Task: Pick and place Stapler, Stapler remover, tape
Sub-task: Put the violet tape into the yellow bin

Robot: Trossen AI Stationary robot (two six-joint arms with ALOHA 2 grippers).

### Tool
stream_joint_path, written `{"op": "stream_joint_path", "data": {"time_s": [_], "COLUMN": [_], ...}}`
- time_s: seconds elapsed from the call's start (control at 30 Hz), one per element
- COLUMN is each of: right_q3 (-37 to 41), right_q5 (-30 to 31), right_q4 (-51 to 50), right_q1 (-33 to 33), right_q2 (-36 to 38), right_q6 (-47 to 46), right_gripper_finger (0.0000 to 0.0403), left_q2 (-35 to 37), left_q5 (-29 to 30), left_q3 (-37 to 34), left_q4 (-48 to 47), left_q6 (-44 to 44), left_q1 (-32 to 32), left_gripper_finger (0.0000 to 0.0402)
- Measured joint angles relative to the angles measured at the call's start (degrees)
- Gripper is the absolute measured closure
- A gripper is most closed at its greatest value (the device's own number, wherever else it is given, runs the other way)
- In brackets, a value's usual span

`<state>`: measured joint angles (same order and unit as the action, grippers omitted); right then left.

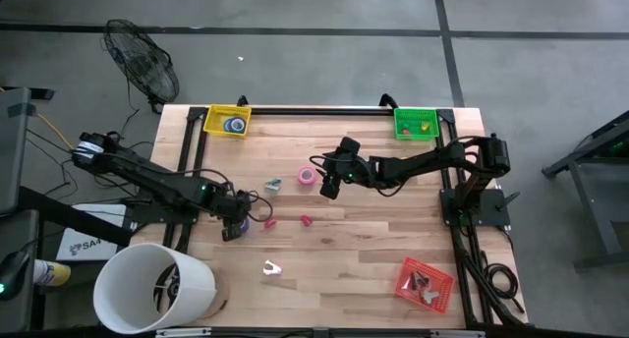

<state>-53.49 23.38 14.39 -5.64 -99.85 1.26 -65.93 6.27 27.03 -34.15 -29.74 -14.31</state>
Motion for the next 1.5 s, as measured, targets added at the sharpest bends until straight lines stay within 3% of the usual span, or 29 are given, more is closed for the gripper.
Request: {"op": "stream_joint_path", "data": {"time_s": [0.13,0.3,0.53,0.8,0.87,1.23,1.5], "right_q3": [0.0,0.0,0.0,0.0,0.0,0.0,-0.01], "right_q5": [0.0,0.0,0.0,0.0,0.0,0.0,0.0], "right_q4": [0.0,0.0,0.0,0.0,0.0,0.0,0.0], "right_q1": [0.01,-0.01,-0.01,-0.01,0.01,0.01,0.01], "right_q2": [0.0,0.0,0.0,0.0,0.0,0.0,0.0], "right_q6": [0.0,0.01,0.0,-0.54,-0.83,-0.85,-0.83], "right_gripper_finger": [0.0167,0.0167,0.0167,0.0167,0.0167,0.0167,0.0167], "left_q2": [0.03,0.02,0.02,0.05,0.09,0.09,0.07], "left_q5": [1.3,8.97,28.88,56.46,60.52,64.67,63.18], "left_q3": [0.0,0.0,2.32,5.84,6.2,6.25,6.25], "left_q4": [0.82,4.16,4.61,4.1,4.18,4.56,4.82], "left_q6": [1.46,4.13,5.88,9.11,9.16,12.13,12.07], "left_q1": [0.0,0.04,0.07,0.49,2.12,21.04,31.89], "left_gripper_finger": [0.0368,0.0367,0.0365,0.0366,0.0366,0.0366,0.0366]}}
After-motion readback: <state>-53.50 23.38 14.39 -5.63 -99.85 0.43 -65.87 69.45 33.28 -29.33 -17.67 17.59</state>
